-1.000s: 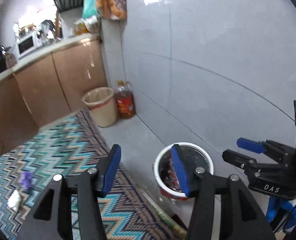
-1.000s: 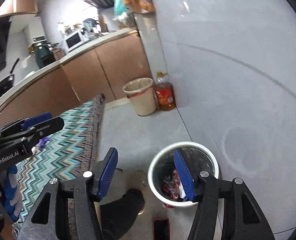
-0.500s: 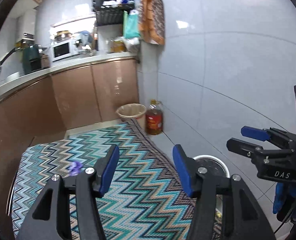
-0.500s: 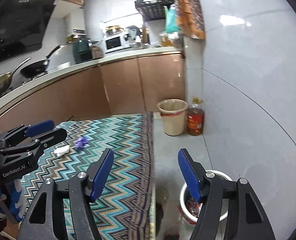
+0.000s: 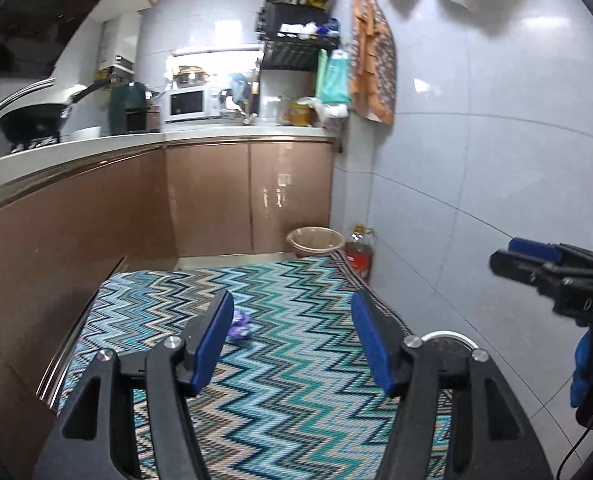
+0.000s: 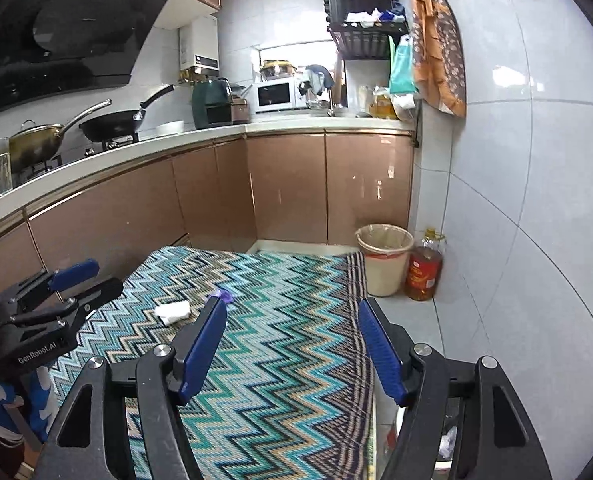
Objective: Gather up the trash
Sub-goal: 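Move both tools back over the rug toward the purple glove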
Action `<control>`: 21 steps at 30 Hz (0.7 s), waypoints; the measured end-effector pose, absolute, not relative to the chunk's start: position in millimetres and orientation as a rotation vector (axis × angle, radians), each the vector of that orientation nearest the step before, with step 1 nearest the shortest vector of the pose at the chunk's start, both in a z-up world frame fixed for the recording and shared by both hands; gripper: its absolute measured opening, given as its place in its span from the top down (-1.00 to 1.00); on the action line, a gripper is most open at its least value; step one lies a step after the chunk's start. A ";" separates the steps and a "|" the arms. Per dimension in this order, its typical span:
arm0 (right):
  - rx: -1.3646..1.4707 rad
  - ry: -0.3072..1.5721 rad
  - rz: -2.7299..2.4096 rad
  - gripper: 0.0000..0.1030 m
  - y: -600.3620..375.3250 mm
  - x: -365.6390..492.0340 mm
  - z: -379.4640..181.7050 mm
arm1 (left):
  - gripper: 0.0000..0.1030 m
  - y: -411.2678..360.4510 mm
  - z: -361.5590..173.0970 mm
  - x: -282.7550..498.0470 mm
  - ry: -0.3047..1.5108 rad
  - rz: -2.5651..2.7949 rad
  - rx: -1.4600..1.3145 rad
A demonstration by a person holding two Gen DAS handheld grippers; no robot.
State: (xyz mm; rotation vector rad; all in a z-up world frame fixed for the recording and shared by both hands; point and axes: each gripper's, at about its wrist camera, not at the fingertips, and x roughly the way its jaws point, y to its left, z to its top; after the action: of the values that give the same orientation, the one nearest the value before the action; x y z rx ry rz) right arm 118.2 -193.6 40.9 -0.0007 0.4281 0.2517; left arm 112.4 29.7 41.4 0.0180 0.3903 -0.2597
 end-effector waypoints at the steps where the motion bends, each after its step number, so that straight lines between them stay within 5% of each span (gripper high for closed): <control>1: -0.003 0.420 0.251 -0.29 -188.1 117.7 44.2 | -0.15 40.2 40.4 111.4 0.384 -0.248 0.005; 21: -0.097 0.478 0.283 -0.37 -101.7 164.3 40.7 | -0.21 161.8 -14.9 127.2 0.411 -0.055 -0.096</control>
State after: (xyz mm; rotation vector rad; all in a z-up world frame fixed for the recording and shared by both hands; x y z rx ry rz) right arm 164.3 -101.7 40.7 -0.0968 0.4782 0.2825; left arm 127.2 161.8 -14.9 -0.0963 0.4112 -0.0550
